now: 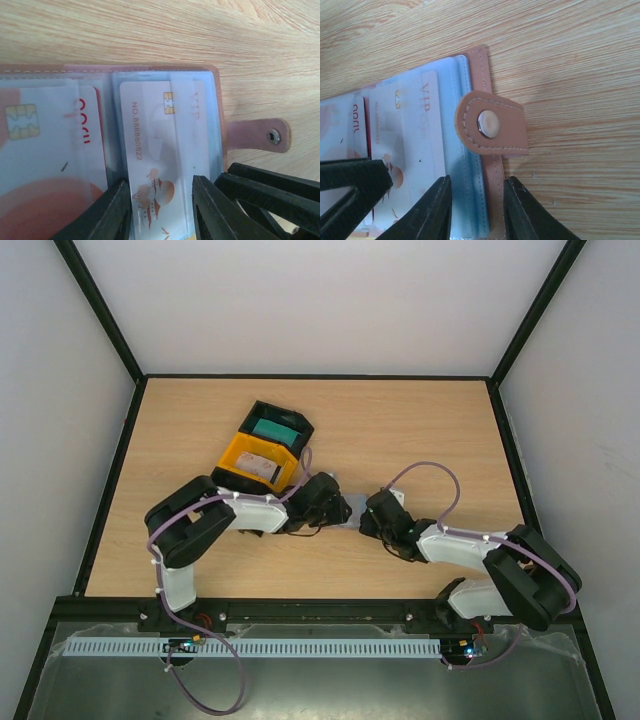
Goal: Put the credit cards into the card holder
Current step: Insert the credit card into the card holder.
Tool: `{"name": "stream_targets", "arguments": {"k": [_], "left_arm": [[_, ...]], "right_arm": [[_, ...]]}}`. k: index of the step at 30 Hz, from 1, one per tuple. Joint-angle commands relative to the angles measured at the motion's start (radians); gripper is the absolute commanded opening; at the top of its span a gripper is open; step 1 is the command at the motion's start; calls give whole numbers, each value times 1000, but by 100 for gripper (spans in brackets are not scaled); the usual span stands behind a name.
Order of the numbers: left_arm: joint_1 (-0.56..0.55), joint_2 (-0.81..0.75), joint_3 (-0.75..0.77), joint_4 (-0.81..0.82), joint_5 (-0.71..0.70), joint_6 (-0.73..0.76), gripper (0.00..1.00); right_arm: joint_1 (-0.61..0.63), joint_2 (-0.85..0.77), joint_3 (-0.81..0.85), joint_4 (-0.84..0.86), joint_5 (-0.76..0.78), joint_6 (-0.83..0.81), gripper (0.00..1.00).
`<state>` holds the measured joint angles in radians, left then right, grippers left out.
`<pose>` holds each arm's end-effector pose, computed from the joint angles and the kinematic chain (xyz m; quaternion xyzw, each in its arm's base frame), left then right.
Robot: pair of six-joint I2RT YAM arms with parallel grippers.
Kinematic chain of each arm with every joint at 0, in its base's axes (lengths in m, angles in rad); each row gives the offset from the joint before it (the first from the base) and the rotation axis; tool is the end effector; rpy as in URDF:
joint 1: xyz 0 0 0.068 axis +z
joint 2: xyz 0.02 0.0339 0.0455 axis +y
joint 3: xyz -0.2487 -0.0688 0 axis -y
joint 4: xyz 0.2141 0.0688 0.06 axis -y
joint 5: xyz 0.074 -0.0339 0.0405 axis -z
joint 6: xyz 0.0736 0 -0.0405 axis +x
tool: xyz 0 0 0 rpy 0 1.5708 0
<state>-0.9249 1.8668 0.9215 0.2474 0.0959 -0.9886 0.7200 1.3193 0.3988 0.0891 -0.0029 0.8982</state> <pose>0.2227 -0.3072 0.1183 -0.0086 0.9054 -0.3701 0.2078 0.1765 0.1551 0.1112 0.0824 0.9288 0.2624 0.2484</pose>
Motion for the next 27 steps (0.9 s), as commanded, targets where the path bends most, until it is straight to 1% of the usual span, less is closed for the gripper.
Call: {"name": "stream_targets", "arguments": {"k": [1,6,9,15,19,22,27], "left_arm": [[3,53,28,-39,15,45,33],[1,60,30,-30,35,48,23],[-4,60,28,-20,48,47,20],[-14,70,32,-4,70,50,15],[-16,78,36,-7,69,49,12],[-15,81,37,-7,69,48,11],[-17,86,41,3,94,45,10]], "right_arm": [[0,2,-18,-77,2,7,27],[1,7,-16,-74,-1,14,24],[0,6,-13,-65,-12,15,23],[0,-18,-16,-40,-46,14,23],[0,-53,-24,-33,-41,29,27],[0,-74,-29,-29,-33,36,29],[1,-70,-23,-21,-43,34,29]]}}
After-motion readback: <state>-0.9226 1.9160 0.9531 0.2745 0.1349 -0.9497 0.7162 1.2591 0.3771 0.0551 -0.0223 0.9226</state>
